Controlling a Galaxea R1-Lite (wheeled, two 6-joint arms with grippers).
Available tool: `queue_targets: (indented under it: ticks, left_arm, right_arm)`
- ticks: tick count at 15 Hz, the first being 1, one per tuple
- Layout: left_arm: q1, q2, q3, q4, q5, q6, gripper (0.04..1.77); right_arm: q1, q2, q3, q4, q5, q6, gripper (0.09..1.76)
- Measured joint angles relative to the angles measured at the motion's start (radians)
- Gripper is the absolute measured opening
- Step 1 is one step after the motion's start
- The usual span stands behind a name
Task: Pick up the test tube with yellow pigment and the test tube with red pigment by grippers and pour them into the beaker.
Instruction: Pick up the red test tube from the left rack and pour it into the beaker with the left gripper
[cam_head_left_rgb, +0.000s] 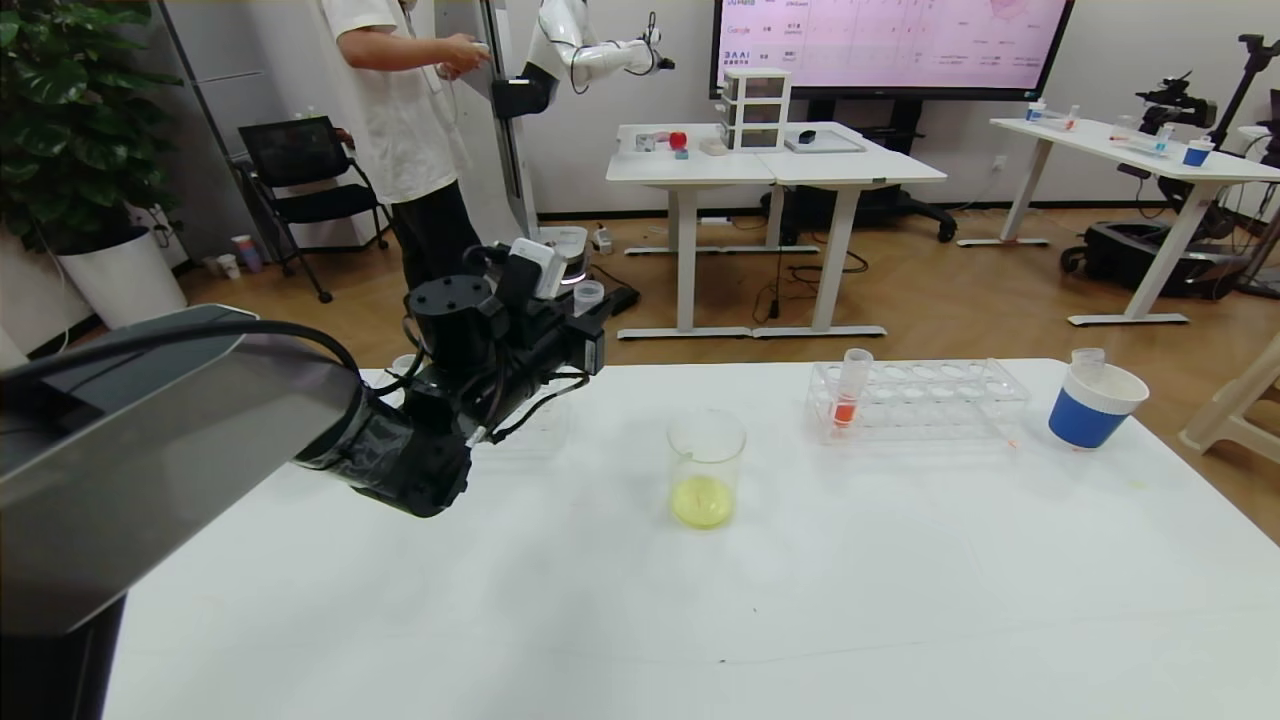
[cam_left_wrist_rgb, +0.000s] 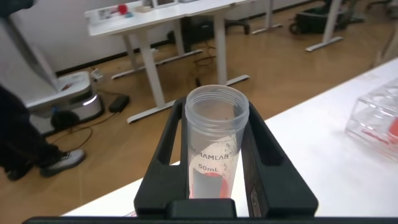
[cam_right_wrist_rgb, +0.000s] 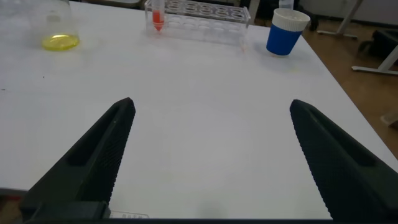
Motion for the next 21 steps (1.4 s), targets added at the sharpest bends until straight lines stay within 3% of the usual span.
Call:
queue_targets:
  ticks: [3,6,12,16,21]
  left_arm:
    - [-0.010,0.003,-0.005,-0.004,-0.212,0.100,0.49]
    - [-0.017,0.030,-0.041,-0.093,-0.369,0.211,0.50]
    - [-0.027,0.103,-0.143,-0.117,-0.619,0.557,0.49]
    - [-0.029,0.133,-0.156,-0.078,-0.724,0.812,0.49]
    - [-0.033,0.162,-0.193,-0.055,-0.771,1.023,0.50]
  right_arm:
    - [0.000,0.000,0.000,0.000,0.000,0.000,1.74]
    - [0.000,0.000,0.000,0.000,0.000,0.000,1.74]
    - [0.000,0.000,0.000,0.000,0.000,0.000,1.74]
    - [0.000,0.000,0.000,0.000,0.000,0.000,1.74]
    - [0.000,0.000,0.000,0.000,0.000,0.000,1.74]
